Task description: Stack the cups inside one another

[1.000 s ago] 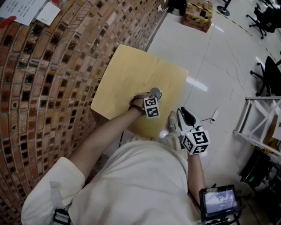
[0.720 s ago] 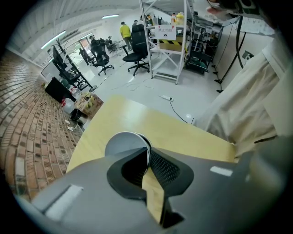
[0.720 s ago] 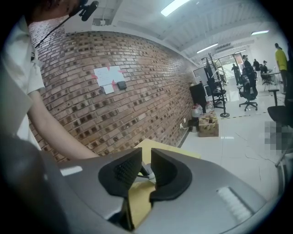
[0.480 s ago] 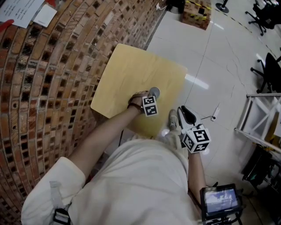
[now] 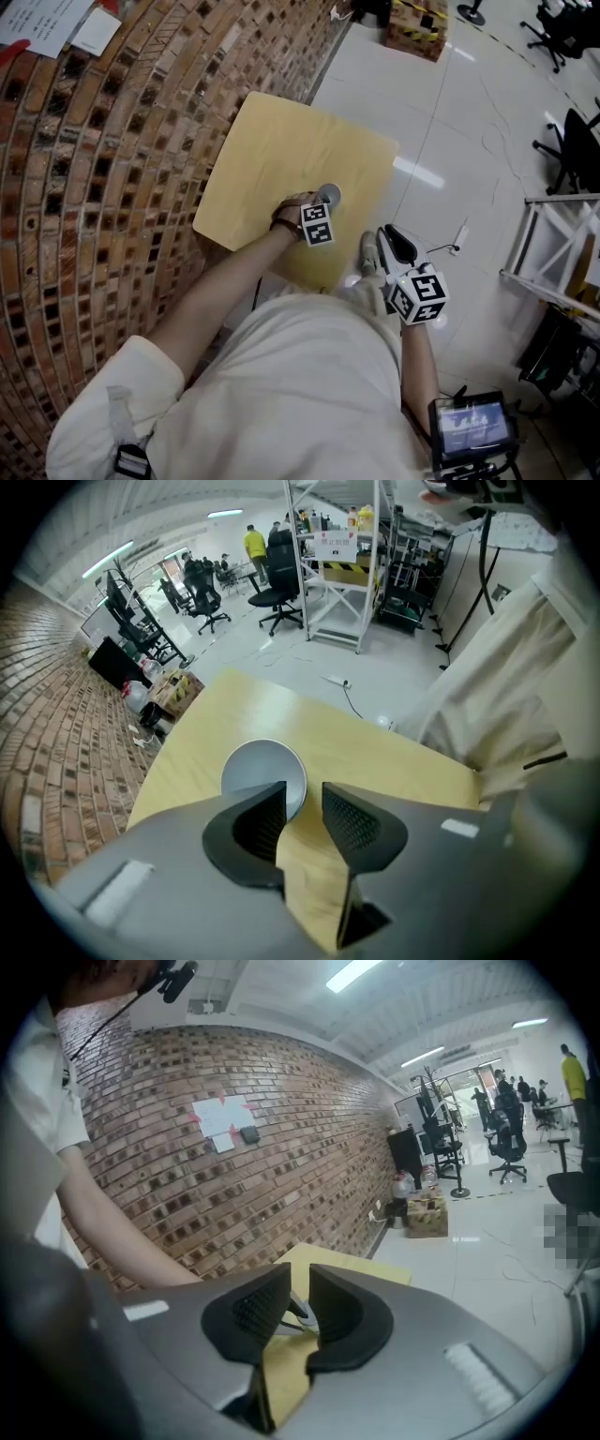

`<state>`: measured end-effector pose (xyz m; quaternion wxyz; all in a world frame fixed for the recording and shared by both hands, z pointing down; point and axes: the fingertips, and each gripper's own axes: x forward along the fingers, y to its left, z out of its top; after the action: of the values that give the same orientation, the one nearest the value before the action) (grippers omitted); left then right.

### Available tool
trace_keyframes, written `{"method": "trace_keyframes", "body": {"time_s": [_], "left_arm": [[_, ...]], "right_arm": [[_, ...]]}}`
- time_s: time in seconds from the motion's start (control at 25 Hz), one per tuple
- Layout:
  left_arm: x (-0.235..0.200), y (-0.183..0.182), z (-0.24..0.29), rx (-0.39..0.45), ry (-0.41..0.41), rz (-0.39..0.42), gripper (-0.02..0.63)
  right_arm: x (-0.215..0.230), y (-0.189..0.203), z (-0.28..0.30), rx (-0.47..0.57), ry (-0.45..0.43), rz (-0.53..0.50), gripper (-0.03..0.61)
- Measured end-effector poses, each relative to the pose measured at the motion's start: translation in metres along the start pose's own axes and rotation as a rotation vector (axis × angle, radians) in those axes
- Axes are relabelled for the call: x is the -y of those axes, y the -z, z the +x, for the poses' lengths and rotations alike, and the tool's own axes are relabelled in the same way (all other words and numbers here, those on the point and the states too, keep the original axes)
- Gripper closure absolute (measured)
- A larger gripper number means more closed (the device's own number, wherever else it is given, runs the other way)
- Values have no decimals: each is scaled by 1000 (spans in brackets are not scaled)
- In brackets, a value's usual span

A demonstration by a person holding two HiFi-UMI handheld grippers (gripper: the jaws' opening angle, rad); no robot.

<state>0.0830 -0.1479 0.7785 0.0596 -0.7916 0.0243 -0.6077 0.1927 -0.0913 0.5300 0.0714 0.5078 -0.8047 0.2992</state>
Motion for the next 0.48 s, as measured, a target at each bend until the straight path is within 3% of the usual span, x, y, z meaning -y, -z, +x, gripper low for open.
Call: {"method": "trace_keyframes", "body": {"time_s": [0.12, 0.48], "left_arm": [[-4, -7, -17, 90, -27, -78, 431], [-14, 15, -89, 320, -130, -377, 430]], "right_arm": [[-1, 2, -2, 0, 6, 4, 518], [-19, 6, 9, -4, 17, -5, 518]]}}
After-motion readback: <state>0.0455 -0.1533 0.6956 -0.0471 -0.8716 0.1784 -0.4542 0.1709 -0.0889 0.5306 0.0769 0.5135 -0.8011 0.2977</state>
